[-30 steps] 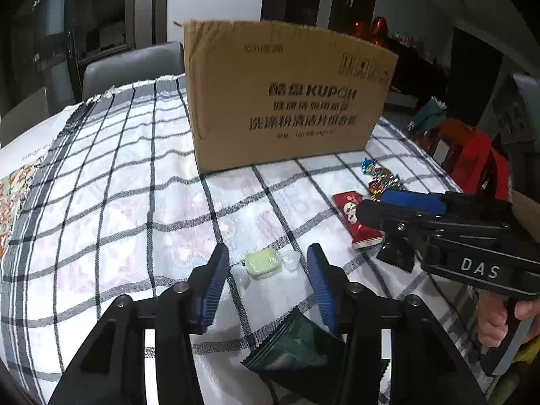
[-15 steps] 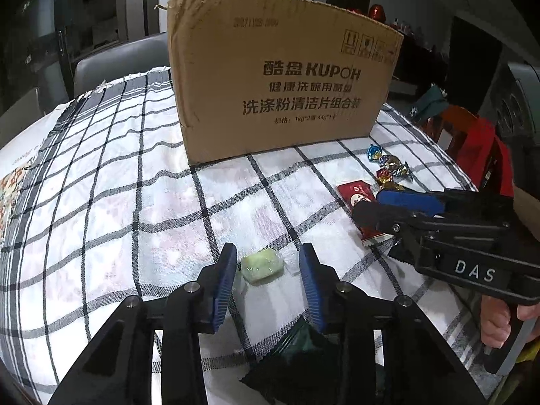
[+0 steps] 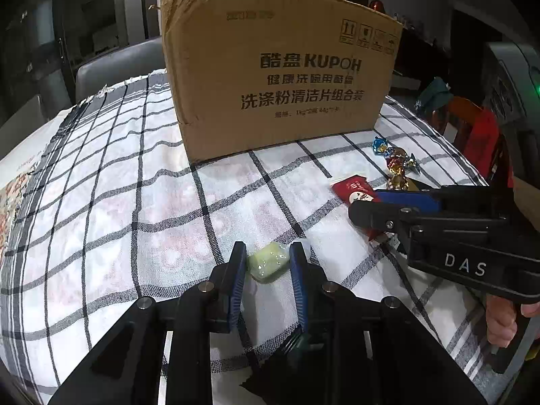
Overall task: Organize snacks
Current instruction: 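Grasp the pale green sweet with the left tool while the right tool grasps the red snack bar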
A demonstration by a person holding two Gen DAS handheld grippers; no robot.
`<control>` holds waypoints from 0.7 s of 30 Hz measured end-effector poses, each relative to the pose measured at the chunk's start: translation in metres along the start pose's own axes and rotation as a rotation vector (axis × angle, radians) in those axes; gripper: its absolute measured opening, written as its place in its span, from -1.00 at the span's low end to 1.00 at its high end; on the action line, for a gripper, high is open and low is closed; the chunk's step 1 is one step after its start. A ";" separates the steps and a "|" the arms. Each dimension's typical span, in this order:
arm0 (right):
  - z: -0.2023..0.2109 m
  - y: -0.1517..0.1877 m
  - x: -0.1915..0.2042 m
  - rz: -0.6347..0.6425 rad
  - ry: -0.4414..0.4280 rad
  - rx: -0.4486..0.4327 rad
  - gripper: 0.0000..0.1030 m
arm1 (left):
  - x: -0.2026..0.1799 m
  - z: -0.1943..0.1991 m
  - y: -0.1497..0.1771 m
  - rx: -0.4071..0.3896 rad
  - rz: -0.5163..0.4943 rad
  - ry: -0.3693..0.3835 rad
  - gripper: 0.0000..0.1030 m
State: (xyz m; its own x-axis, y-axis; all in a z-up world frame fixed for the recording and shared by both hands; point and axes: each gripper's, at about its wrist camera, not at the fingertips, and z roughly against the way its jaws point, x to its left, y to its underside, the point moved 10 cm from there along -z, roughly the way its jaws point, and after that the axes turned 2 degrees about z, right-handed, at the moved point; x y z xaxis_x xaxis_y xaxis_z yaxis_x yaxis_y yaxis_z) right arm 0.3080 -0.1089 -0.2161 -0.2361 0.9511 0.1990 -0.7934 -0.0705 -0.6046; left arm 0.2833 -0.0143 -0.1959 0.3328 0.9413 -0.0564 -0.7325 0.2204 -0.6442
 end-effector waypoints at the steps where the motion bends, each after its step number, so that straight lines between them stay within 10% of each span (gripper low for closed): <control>1: 0.001 0.000 0.001 0.002 -0.001 -0.004 -0.51 | 0.000 0.001 0.000 0.000 0.004 0.002 -0.49; 21: 0.055 -0.021 0.018 0.035 -0.031 -0.131 -0.53 | 0.000 0.052 -0.035 -0.126 0.082 0.007 -0.49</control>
State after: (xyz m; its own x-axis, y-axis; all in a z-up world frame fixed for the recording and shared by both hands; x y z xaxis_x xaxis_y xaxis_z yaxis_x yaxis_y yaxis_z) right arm 0.2901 -0.1067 -0.1576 -0.2810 0.9389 0.1986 -0.7049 -0.0615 -0.7066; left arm 0.2781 -0.0088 -0.1335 0.2797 0.9529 -0.1175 -0.6771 0.1090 -0.7278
